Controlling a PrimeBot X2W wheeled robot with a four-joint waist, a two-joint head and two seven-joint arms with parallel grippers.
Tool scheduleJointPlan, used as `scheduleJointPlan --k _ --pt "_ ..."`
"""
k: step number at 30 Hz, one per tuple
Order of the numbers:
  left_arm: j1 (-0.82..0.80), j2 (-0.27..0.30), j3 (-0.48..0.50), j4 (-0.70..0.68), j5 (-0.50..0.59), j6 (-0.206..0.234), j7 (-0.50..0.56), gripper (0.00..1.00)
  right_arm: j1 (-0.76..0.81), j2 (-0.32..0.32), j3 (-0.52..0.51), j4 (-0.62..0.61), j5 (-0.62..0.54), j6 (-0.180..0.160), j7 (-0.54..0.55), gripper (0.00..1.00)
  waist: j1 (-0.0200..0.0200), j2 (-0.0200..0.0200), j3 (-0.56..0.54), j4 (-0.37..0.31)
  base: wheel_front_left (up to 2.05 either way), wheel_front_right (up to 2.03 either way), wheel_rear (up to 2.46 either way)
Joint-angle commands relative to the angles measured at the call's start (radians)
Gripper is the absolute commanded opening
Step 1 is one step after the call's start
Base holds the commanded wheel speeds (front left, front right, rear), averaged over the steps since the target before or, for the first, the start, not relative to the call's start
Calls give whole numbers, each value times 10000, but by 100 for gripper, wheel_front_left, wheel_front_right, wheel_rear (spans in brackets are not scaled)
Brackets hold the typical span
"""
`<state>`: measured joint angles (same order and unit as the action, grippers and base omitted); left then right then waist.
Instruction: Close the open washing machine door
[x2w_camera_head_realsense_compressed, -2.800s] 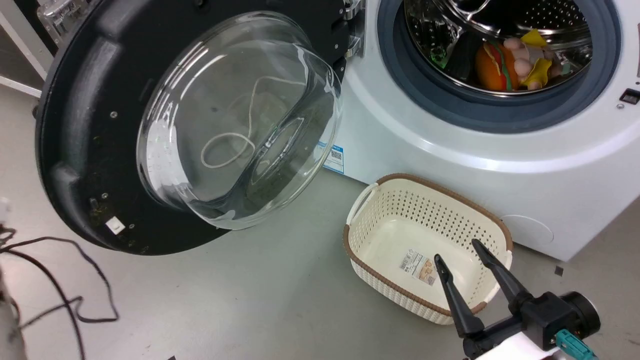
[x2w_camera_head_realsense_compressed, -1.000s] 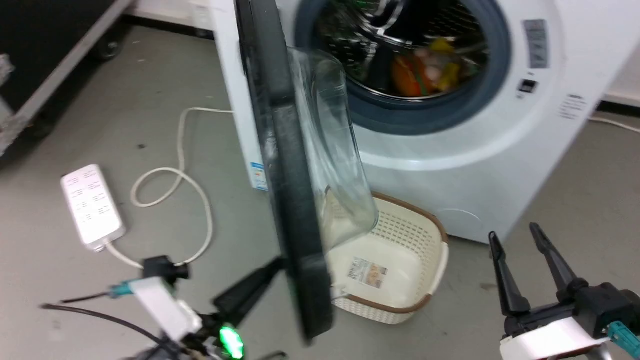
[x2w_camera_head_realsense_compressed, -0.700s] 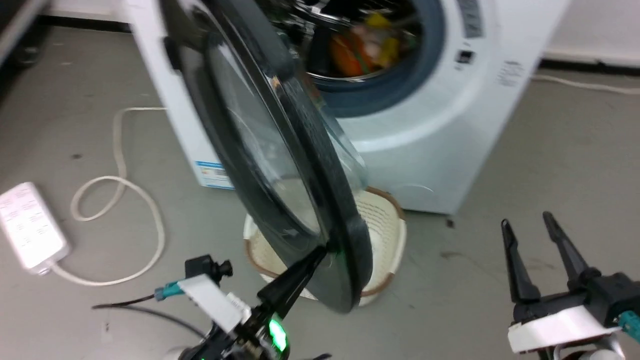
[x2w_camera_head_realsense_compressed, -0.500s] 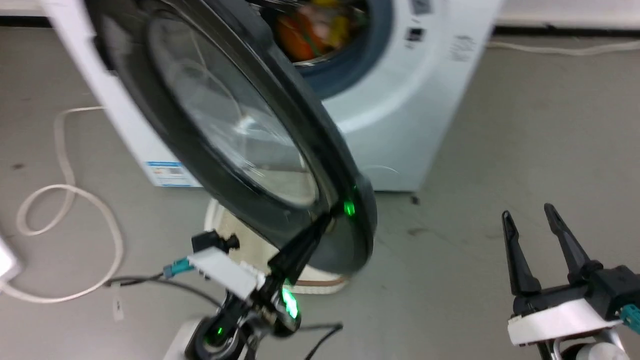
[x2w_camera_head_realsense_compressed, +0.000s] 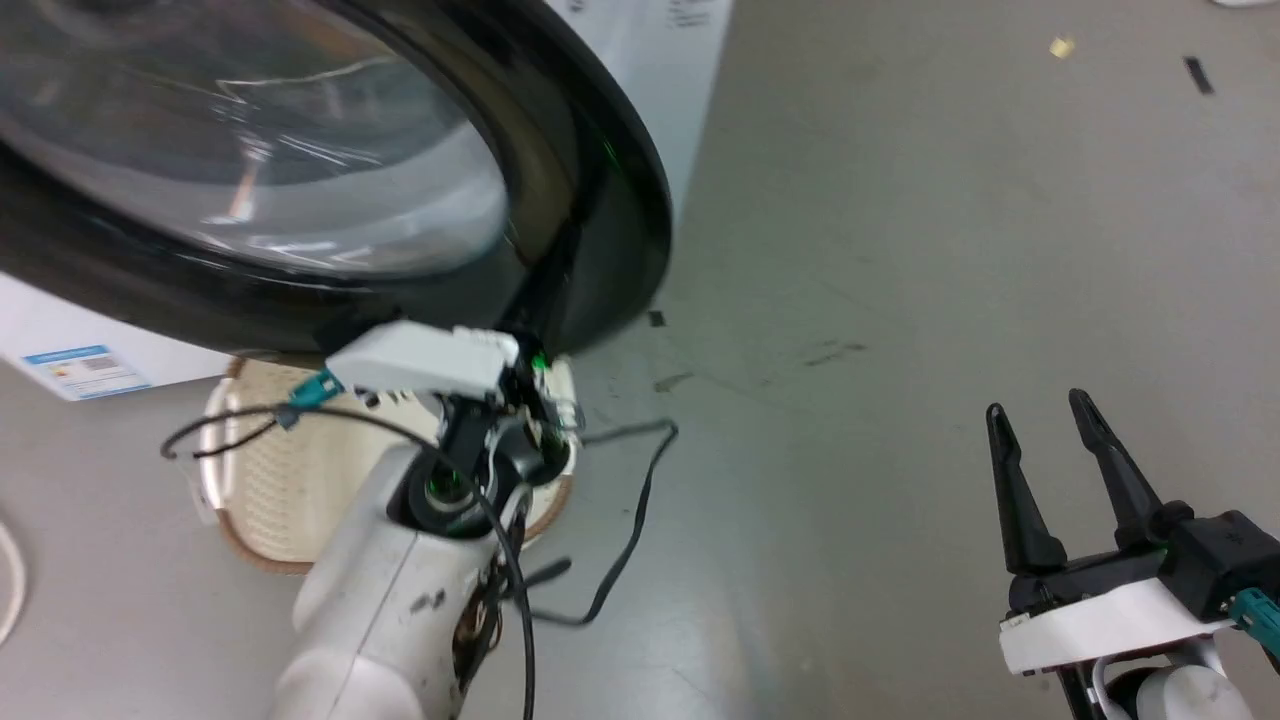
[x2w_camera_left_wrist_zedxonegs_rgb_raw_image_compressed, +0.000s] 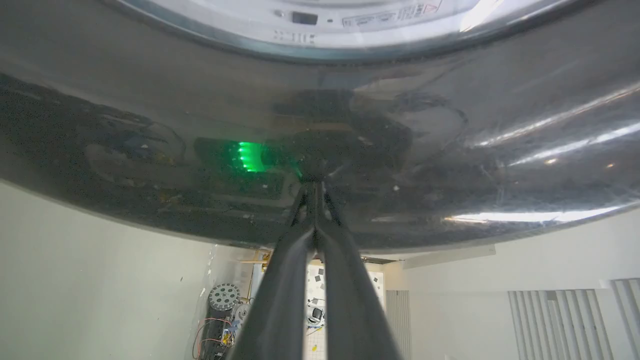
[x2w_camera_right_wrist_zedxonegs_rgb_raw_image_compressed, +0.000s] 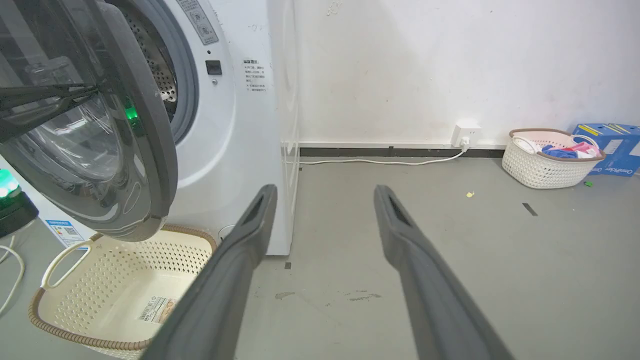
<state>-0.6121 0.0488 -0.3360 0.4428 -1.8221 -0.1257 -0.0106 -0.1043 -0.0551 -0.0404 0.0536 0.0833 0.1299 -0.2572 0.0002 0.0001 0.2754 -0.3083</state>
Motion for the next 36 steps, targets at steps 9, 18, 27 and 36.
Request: scheduleJointPlan --k 9,18,27,36 --pt "-362 15 -65 300 482 -48 -912 0 -72 47 42 -10 237 8 -46 100 -2 -1 -143 98 0 0 0" --pt "1636 739 -738 -1383 2668 -49 -1591 0 407 47 45 -430 -6 8 -46 100 -2 -1 -1294 1465 0 0 0" --pt "4264 1732 575 -3065 5656 -49 -2501 100 1173 -101 171 -663 -52 8 -46 100 -2 -1 -2417 2798 0 0 0" --pt "6000 1592 2304 -4220 13704 399 -2509 100 1545 -104 469 -878 24 8 -46 100 -2 -1 -2717 3592 0 0 0"
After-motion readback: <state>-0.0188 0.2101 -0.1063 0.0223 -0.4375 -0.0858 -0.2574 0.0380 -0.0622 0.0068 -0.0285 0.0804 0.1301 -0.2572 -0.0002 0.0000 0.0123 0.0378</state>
